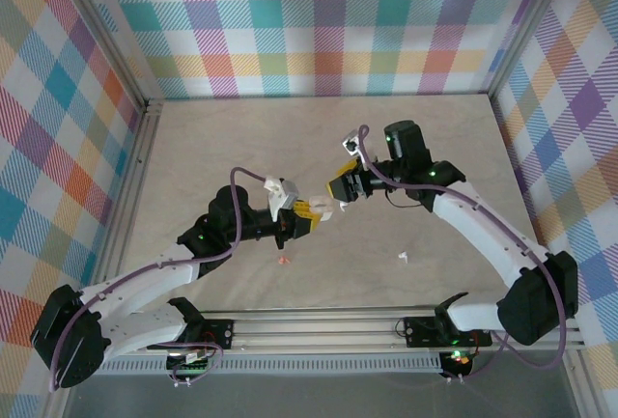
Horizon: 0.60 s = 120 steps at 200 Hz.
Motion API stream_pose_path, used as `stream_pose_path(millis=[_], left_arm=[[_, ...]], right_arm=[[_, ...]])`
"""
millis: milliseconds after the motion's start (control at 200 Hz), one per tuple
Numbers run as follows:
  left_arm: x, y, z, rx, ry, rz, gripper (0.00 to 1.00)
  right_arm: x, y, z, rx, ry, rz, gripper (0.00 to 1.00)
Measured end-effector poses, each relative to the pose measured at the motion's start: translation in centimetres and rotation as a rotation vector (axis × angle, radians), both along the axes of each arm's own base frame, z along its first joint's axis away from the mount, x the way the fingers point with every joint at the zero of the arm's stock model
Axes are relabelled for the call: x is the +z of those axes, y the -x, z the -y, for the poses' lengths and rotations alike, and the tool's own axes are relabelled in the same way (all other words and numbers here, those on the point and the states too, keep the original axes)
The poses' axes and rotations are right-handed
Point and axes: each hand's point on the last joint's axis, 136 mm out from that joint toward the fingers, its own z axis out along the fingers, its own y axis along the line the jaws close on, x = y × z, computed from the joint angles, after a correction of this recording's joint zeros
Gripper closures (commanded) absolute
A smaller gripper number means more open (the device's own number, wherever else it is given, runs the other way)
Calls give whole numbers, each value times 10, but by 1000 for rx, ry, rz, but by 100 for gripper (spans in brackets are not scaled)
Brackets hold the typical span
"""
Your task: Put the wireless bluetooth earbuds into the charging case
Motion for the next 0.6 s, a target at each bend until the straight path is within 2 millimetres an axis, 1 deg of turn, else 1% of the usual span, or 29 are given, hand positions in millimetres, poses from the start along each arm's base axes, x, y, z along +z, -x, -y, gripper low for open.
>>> stream_pose_path(millis=[65,170,250,320,365,445,520,600], left_arm=[[-6,-2,-2,11,-14,10,100],[-23,-4,-6,35,-37,9,100],[-34,-6,-11,53,-50,7,100],[-42,-7,-15,66,-63,3,100],[-44,-7,-15,67,-69,6,100],[-44,-7,-16,63,-72,26,100],[-42,-4,-17,55,-72,52,100],[-39,-1,-18,41,-71,85,100]], right_arm=[[10,0,-1,-1,-22,-13,39],[23,-2,3,-24,-58,-60,43],[33,-15,17,-99,-83,-119,46],[33,-28,27,-180,-82,-174,52],[28,-38,34,-241,-65,-211,56],[9,-51,41,-323,-18,-288,59],[-18,-61,45,-378,50,-368,60],[-48,-66,47,-406,121,-440,64]])
